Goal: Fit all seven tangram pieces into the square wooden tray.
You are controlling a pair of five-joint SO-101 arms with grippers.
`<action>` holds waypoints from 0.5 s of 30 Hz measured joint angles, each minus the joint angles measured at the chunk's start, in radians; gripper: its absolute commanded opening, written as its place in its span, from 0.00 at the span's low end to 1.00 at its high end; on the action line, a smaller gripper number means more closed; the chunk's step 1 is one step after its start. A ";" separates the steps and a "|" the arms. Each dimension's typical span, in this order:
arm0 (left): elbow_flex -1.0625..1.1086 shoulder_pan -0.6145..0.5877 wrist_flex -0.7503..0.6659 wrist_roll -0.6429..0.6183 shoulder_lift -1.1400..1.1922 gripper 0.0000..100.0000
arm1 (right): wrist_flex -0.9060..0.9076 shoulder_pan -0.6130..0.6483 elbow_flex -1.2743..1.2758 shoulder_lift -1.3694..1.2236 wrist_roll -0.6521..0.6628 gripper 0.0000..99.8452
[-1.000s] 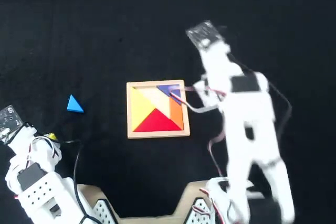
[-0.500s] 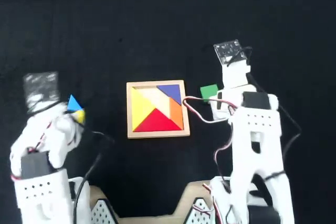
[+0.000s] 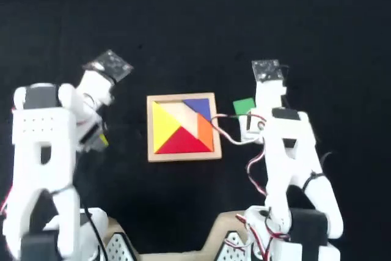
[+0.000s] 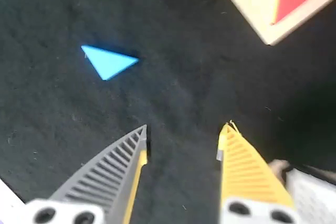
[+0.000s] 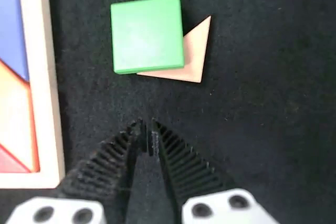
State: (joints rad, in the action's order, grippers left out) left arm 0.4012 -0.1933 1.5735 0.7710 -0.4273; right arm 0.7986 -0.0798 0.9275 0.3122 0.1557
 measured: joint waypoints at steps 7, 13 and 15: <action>0.000 -0.230 -0.279 -0.334 0.235 0.28 | -0.035 0.000 0.002 -0.003 0.000 0.01; 0.069 -0.218 -0.427 -0.354 0.370 0.30 | -0.069 0.000 0.002 -0.003 0.000 0.01; 0.069 -0.216 -0.473 -0.354 0.407 0.30 | -0.069 0.000 0.002 -0.003 0.000 0.01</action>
State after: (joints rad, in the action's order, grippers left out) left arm 0.4703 -0.4097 1.1009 0.4166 -0.0207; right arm 0.7296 -0.0798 0.9291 0.3092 0.1557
